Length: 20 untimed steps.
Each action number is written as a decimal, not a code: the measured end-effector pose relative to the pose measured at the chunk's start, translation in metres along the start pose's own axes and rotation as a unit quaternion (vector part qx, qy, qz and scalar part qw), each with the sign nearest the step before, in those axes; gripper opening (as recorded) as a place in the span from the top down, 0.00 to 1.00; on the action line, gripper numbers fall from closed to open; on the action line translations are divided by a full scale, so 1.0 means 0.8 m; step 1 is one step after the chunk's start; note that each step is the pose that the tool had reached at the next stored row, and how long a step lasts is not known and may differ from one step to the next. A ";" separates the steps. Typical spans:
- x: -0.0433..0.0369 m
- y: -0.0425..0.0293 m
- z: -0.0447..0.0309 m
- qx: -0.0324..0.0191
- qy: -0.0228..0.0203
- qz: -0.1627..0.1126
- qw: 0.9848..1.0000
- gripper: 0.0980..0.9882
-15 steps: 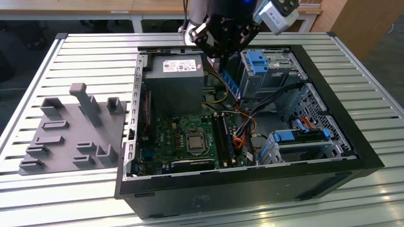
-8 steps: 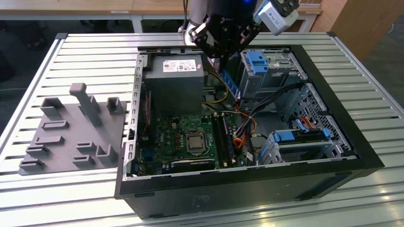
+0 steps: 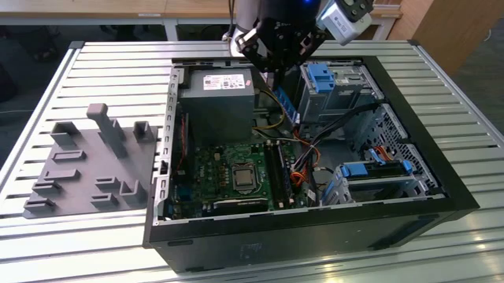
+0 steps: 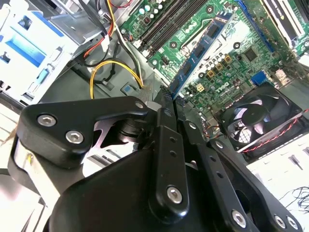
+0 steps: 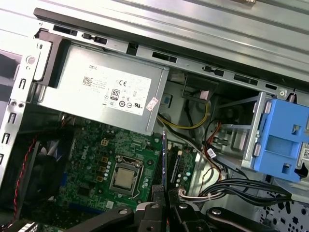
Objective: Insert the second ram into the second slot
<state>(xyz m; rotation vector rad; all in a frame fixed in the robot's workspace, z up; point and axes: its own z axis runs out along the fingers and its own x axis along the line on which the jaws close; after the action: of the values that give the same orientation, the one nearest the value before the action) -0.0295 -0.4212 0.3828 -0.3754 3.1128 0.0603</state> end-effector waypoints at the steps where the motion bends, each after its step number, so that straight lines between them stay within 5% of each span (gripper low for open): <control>1: 0.000 0.0000 0.0001 0.000 0.000 0.003 1.000 0.96; 9: 0.000 -0.0001 0.0018 0.001 -0.002 0.051 0.999 0.96; 16: 0.000 -0.0002 0.0047 0.002 -0.004 0.112 0.994 0.96; 20: 0.000 -0.0018 0.0065 0.002 -0.005 0.124 0.992 0.96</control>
<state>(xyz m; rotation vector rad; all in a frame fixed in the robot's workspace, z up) -0.0293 -0.4224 0.3776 0.0147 3.1307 0.0554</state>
